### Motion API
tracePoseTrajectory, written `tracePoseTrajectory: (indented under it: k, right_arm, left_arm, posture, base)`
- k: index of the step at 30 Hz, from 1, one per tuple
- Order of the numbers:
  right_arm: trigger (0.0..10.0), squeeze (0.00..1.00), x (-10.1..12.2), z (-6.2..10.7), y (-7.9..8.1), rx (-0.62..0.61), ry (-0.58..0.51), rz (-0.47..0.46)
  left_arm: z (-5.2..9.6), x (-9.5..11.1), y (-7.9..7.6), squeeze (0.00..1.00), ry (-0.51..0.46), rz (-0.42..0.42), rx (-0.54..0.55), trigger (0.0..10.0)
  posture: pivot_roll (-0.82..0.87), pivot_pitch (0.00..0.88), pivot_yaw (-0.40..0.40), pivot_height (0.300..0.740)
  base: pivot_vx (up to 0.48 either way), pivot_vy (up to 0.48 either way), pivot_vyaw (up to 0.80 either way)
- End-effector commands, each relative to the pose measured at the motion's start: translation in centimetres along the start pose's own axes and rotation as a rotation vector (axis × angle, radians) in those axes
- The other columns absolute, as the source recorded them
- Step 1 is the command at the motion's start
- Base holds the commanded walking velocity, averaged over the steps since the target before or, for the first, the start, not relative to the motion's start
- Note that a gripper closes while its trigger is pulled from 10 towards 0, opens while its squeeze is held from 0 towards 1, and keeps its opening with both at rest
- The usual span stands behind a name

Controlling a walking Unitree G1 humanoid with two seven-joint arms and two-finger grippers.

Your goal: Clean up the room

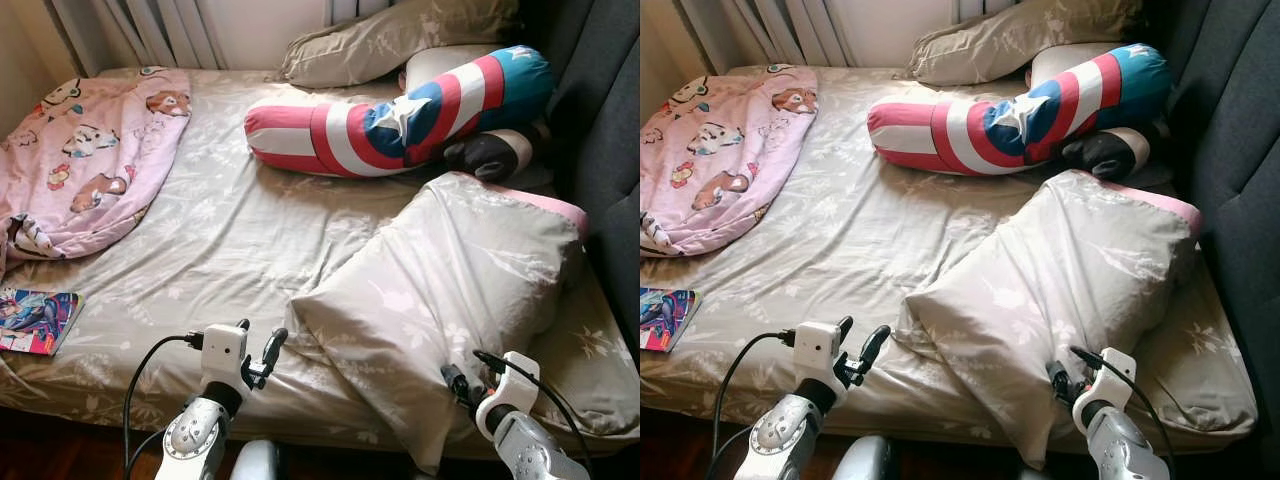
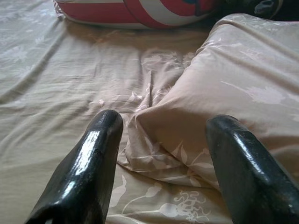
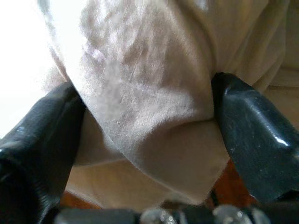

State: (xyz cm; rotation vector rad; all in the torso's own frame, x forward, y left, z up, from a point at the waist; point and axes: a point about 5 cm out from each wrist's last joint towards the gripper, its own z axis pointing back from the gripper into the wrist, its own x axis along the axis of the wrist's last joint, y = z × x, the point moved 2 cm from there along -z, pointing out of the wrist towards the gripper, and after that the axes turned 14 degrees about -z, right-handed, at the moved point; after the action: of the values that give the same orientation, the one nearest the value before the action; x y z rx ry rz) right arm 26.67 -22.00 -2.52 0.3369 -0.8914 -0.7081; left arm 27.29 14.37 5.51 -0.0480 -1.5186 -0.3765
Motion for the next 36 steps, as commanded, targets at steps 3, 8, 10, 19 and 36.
tracePoseTrajectory:
  k: [3,8,10,19,36]
  right_arm:
    - [10.0,1.0,1.9,0.6,1.0,0.049,-0.154,0.017]
    - [10.0,1.0,1.6,0.7,1.0,0.03,-0.131,0.054]
    - [10.0,1.0,1.3,1.1,0.6,-0.006,-0.103,0.137]
    - [10.0,1.0,2.6,3.2,1.1,0.009,-0.117,0.092]
    - [10.0,0.0,-0.1,3.4,0.3,-0.038,0.084,0.019]
  left_arm:
    - [0.1,-0.1,0.0,0.0,0.009,0.009,0.001,10.0]
    - [0.1,-0.2,-0.1,0.0,0.013,0.006,-0.001,10.0]
    - [0.1,-0.2,-0.1,0.0,0.012,0.007,0.0,10.0]
    - [0.0,-0.4,-0.2,0.0,0.017,0.009,-0.002,10.0]
    - [0.0,-0.5,-0.1,0.0,0.029,0.0,-0.004,10.0]
  posture:
    - [0.06,0.112,0.033,0.64]
    - [0.05,0.11,0.032,0.64]
    - [0.05,0.11,0.031,0.64]
    - [0.03,0.108,0.02,0.64]
    - [0.03,0.106,0.014,0.64]
  base:
    - [0.0,0.0,0.0]
    - [0.0,0.0,0.0]
    - [0.0,0.0,0.0]
    - [0.0,0.0,0.0]
    - [0.0,0.0,0.0]
